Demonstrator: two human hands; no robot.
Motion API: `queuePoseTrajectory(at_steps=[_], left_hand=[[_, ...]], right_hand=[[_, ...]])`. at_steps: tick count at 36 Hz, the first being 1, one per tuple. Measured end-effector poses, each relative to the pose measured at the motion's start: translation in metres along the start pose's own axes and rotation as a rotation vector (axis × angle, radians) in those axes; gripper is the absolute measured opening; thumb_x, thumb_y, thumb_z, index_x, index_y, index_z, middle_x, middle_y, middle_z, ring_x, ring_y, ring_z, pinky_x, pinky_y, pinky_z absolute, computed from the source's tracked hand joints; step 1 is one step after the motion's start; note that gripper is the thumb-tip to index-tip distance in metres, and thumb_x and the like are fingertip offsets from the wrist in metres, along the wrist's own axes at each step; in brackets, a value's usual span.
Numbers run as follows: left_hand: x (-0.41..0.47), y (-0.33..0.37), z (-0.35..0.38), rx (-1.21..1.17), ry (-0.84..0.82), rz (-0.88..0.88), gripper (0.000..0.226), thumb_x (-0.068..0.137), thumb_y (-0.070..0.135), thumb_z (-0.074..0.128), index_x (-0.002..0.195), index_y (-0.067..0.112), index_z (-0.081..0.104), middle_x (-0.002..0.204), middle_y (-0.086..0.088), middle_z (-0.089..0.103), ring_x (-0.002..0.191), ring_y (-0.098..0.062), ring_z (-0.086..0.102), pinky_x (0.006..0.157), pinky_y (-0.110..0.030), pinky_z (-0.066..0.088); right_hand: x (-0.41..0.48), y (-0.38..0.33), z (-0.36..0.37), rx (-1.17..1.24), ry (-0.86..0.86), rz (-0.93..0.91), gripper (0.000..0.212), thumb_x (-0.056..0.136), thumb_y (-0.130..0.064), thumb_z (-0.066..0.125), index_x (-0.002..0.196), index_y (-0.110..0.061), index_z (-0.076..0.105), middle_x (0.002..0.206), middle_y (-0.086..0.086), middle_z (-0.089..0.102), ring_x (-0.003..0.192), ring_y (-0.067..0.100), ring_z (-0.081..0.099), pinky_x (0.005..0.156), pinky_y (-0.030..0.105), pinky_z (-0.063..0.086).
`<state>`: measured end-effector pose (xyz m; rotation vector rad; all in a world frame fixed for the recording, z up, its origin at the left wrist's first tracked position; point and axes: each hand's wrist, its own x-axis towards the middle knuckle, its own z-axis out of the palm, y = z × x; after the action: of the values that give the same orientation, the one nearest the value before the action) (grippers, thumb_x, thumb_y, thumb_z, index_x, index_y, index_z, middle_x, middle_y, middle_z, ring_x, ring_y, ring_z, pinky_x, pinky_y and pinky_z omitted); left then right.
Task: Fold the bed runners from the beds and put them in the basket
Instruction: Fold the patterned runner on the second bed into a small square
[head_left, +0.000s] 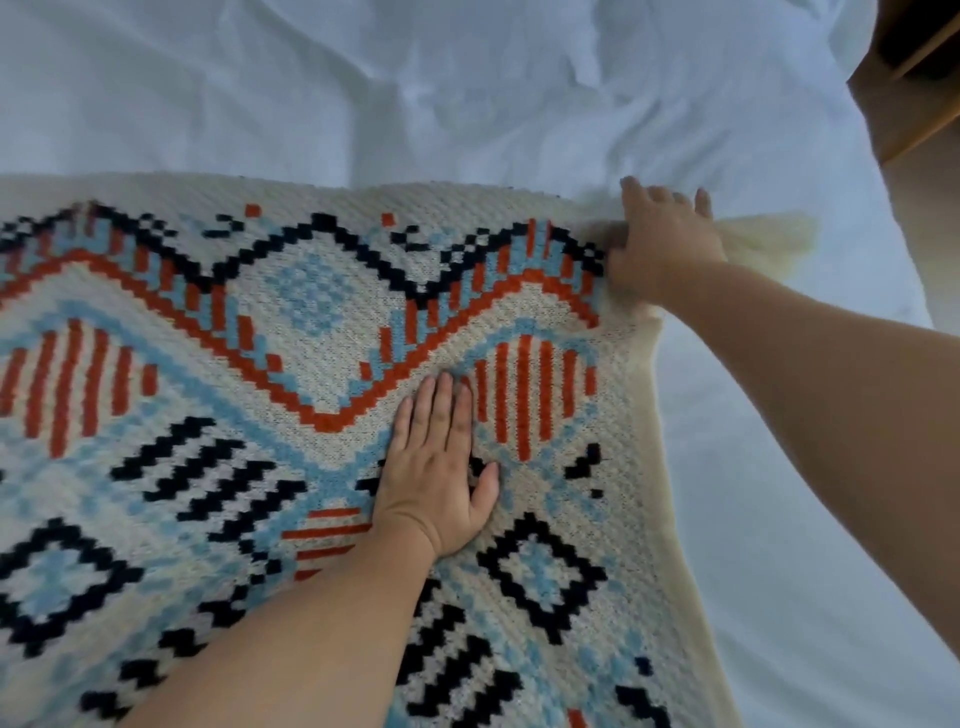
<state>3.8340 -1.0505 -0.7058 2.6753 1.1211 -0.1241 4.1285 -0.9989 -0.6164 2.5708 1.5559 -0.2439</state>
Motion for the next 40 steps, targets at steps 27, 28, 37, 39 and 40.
queuePoseTrajectory(at_steps=[27, 28, 37, 39, 40], left_hand=[[0.004, -0.005, -0.163, -0.279, 0.379, -0.200, 0.063, 0.091, 0.028, 0.061, 0.142, 0.017, 0.026, 0.154, -0.015, 0.017, 0.098, -0.029, 0.060, 0.063, -0.034, 0.054], [0.004, -0.006, -0.173, -0.235, 0.328, -0.240, 0.065, 0.093, 0.030, 0.059, 0.146, 0.021, 0.022, 0.157, -0.012, 0.011, 0.098, -0.028, 0.060, 0.062, -0.033, 0.053], [-0.042, -0.021, -0.201, -0.302, 0.247, -0.223, 0.025, 0.094, 0.011, 0.047, 0.114, 0.011, 0.061, 0.115, -0.006, 0.061, 0.098, -0.025, 0.057, 0.081, -0.040, 0.049], [-0.062, -0.018, -0.202, -0.331, 0.222, -0.213, 0.025, 0.096, 0.011, 0.047, 0.116, 0.009, 0.061, 0.118, -0.007, 0.059, 0.103, -0.026, 0.056, 0.086, -0.039, 0.046], [-0.073, -0.016, -0.201, -0.335, 0.216, -0.212, 0.027, 0.096, 0.010, 0.046, 0.119, 0.007, 0.060, 0.121, -0.009, 0.058, 0.106, -0.027, 0.055, 0.089, -0.038, 0.044]], right_hand=[[-0.148, -0.002, -0.088, 0.055, 0.110, -0.195, 0.015, 0.088, -0.003, 0.046, 0.097, -0.010, 0.057, 0.088, 0.010, 0.060, 0.076, 0.033, 0.057, 0.062, 0.035, 0.041], [-0.157, -0.005, -0.091, 0.060, 0.102, -0.202, 0.015, 0.088, -0.003, 0.045, 0.096, -0.010, 0.056, 0.086, 0.009, 0.059, 0.074, 0.032, 0.057, 0.062, 0.036, 0.043], [-0.223, 0.012, -0.103, 0.073, 0.234, -0.309, 0.001, 0.085, -0.004, 0.060, 0.085, -0.004, 0.060, 0.076, 0.011, 0.057, 0.052, 0.028, 0.047, 0.048, 0.030, 0.034], [-0.240, 0.020, -0.100, 0.051, 0.250, -0.320, 0.005, 0.083, -0.004, 0.065, 0.081, -0.003, 0.060, 0.074, 0.012, 0.055, 0.047, 0.030, 0.047, 0.045, 0.028, 0.030], [-0.248, 0.024, -0.098, 0.040, 0.253, -0.327, 0.006, 0.083, -0.006, 0.066, 0.080, -0.003, 0.061, 0.074, 0.012, 0.055, 0.047, 0.030, 0.047, 0.044, 0.027, 0.029]])
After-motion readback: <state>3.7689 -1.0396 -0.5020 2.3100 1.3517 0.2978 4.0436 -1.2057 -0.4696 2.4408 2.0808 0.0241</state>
